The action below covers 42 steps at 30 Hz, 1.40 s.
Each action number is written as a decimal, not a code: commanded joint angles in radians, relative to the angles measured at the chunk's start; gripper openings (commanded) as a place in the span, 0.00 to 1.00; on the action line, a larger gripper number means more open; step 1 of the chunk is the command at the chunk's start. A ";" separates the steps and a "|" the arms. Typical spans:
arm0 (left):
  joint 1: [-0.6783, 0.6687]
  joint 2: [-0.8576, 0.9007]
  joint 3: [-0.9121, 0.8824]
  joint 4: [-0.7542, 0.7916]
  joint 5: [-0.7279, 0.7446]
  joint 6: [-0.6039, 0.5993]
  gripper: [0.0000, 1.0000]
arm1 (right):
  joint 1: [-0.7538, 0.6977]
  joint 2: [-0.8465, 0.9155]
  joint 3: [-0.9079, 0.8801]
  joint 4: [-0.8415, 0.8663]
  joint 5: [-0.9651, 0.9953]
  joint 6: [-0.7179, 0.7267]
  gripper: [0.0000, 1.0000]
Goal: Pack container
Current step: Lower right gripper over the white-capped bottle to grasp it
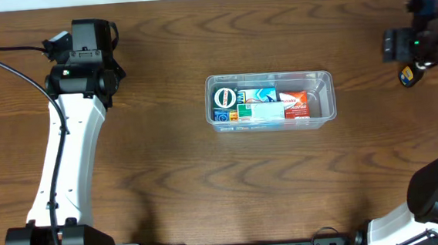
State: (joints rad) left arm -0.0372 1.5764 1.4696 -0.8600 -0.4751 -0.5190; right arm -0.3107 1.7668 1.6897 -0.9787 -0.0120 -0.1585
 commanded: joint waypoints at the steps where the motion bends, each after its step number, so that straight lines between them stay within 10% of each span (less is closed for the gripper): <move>1: 0.003 -0.005 0.007 -0.003 -0.016 0.010 0.98 | -0.053 -0.003 0.014 0.034 0.023 -0.086 0.93; 42: 0.003 -0.005 0.007 -0.003 -0.016 0.010 0.98 | -0.206 0.294 0.014 0.217 -0.149 -0.246 0.66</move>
State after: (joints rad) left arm -0.0372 1.5764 1.4696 -0.8600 -0.4751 -0.5190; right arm -0.5102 2.0548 1.6897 -0.7612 -0.1120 -0.4023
